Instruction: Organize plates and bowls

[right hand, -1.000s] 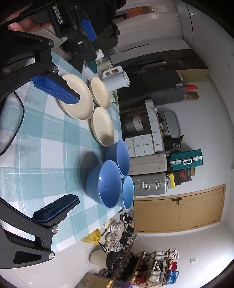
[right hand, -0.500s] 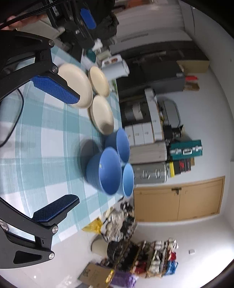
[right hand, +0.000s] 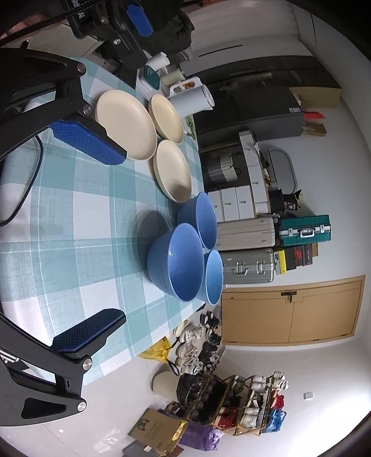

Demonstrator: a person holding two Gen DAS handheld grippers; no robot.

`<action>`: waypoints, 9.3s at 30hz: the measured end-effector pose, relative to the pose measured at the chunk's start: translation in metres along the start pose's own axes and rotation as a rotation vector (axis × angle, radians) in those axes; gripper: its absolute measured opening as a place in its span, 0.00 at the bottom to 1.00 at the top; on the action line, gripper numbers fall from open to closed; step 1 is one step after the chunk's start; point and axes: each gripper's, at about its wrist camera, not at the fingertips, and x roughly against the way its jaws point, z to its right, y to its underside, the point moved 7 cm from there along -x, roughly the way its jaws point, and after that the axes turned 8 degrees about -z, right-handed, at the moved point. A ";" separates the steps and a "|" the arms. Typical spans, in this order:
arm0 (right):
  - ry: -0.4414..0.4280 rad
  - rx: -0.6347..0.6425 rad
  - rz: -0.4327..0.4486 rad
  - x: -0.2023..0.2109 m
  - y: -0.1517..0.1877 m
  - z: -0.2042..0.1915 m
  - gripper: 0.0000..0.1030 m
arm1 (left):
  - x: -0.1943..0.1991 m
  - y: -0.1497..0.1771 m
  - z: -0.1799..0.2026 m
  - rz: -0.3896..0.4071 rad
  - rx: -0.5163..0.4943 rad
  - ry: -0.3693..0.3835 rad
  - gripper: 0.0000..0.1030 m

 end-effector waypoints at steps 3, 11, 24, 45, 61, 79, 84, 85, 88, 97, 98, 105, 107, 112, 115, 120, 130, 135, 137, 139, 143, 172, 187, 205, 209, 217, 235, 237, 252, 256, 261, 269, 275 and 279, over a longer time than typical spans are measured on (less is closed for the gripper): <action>-0.013 0.006 -0.005 -0.001 0.001 -0.003 1.00 | -0.001 0.000 0.000 -0.003 -0.002 -0.007 1.00; -0.001 0.028 -0.014 -0.004 0.000 -0.007 1.00 | -0.004 0.002 -0.009 -0.005 0.026 -0.024 1.00; -0.057 0.083 -0.013 -0.012 -0.022 -0.032 1.00 | -0.016 -0.003 -0.034 -0.018 0.038 -0.059 1.00; -0.449 0.336 -0.213 -0.147 -0.170 -0.243 1.00 | -0.142 -0.048 -0.208 -0.179 0.290 -0.223 1.00; -0.363 0.440 -0.419 -0.308 -0.179 -0.335 1.00 | -0.264 -0.043 -0.277 -0.425 0.509 -0.179 1.00; -0.365 0.459 -0.593 -0.436 -0.184 -0.353 0.71 | -0.328 -0.032 -0.304 -0.497 0.616 -0.041 1.00; -0.364 0.464 -0.659 -0.456 -0.172 -0.351 0.65 | -0.335 -0.030 -0.304 -0.516 0.605 -0.062 1.00; -0.366 0.463 -0.666 -0.458 -0.170 -0.351 0.64 | -0.336 -0.030 -0.304 -0.518 0.603 -0.061 1.00; -0.364 0.481 -0.685 -0.463 -0.163 -0.351 0.64 | -0.339 -0.029 -0.305 -0.522 0.599 -0.059 0.99; -0.366 0.468 -0.761 -0.479 -0.145 -0.347 0.45 | -0.347 -0.025 -0.306 -0.547 0.589 -0.071 0.87; -0.359 0.477 -0.755 -0.479 -0.144 -0.346 0.43 | -0.348 -0.024 -0.306 -0.549 0.591 -0.064 0.85; -0.371 0.439 -0.777 -0.478 -0.142 -0.342 0.29 | -0.344 -0.025 -0.304 -0.528 0.617 -0.029 0.69; -0.369 0.421 -0.781 -0.478 -0.143 -0.339 0.25 | -0.342 -0.024 -0.300 -0.514 0.626 0.013 0.58; -0.374 0.404 -0.761 -0.472 -0.149 -0.335 0.15 | -0.339 -0.030 -0.294 -0.493 0.608 0.058 0.26; -0.371 0.411 -0.753 -0.468 -0.152 -0.337 0.15 | -0.338 -0.030 -0.295 -0.492 0.627 0.064 0.18; -0.377 0.361 -0.786 -0.467 -0.150 -0.334 0.14 | -0.337 -0.028 -0.297 -0.516 0.648 0.084 0.16; -0.364 0.303 -0.796 -0.452 -0.156 -0.329 0.12 | -0.321 -0.034 -0.294 -0.528 0.637 0.067 0.15; -0.376 0.283 -0.794 -0.436 -0.159 -0.323 0.11 | -0.309 -0.038 -0.292 -0.518 0.627 0.064 0.15; -0.378 0.282 -0.787 -0.427 -0.159 -0.320 0.11 | -0.304 -0.039 -0.291 -0.513 0.621 0.064 0.15; -0.379 0.277 -0.783 -0.417 -0.161 -0.316 0.11 | -0.297 -0.041 -0.289 -0.509 0.616 0.064 0.15; -0.389 0.257 -0.769 -0.390 -0.163 -0.306 0.11 | -0.279 -0.044 -0.282 -0.489 0.614 0.077 0.15; -0.381 0.110 -0.713 -0.268 -0.063 -0.193 0.09 | -0.186 0.018 -0.181 -0.512 0.456 0.059 0.16; -0.306 0.172 -0.671 -0.283 -0.037 -0.177 0.09 | -0.212 0.032 -0.158 -0.541 0.344 -0.005 0.20; -0.205 0.313 -0.548 -0.280 -0.038 -0.189 0.12 | -0.219 0.030 -0.154 -0.514 0.256 -0.078 0.30; -0.201 0.328 -0.541 -0.277 -0.036 -0.189 0.12 | -0.218 0.029 -0.151 -0.525 0.226 -0.090 0.35; -0.178 0.357 -0.528 -0.274 -0.035 -0.190 0.12 | -0.217 0.028 -0.150 -0.543 0.193 -0.107 0.38; -0.204 0.279 -0.452 -0.252 -0.047 -0.175 0.13 | -0.215 0.031 -0.147 -0.563 0.207 -0.087 0.44; -0.231 0.256 -0.447 -0.245 -0.049 -0.173 0.16 | -0.209 0.028 -0.150 -0.541 0.228 -0.087 0.45; -0.348 0.158 -0.153 -0.120 -0.067 -0.143 0.86 | -0.115 -0.006 -0.144 -0.233 0.304 -0.111 0.92; -0.275 0.179 -0.045 -0.077 -0.068 -0.130 0.94 | -0.088 -0.019 -0.123 -0.160 0.266 -0.091 0.92; -0.133 0.177 0.062 -0.037 -0.068 -0.105 0.99 | -0.058 -0.027 -0.086 -0.088 0.189 -0.064 1.00; -0.091 0.078 0.127 0.000 -0.054 -0.052 0.99 | -0.029 -0.026 -0.036 -0.020 0.083 -0.053 1.00; -0.083 0.034 0.123 0.014 -0.037 -0.020 0.99 | -0.017 -0.021 -0.013 0.001 0.042 -0.039 1.00; -0.081 0.022 0.139 0.021 -0.028 -0.011 0.99 | -0.011 -0.018 -0.003 0.012 0.039 -0.027 1.00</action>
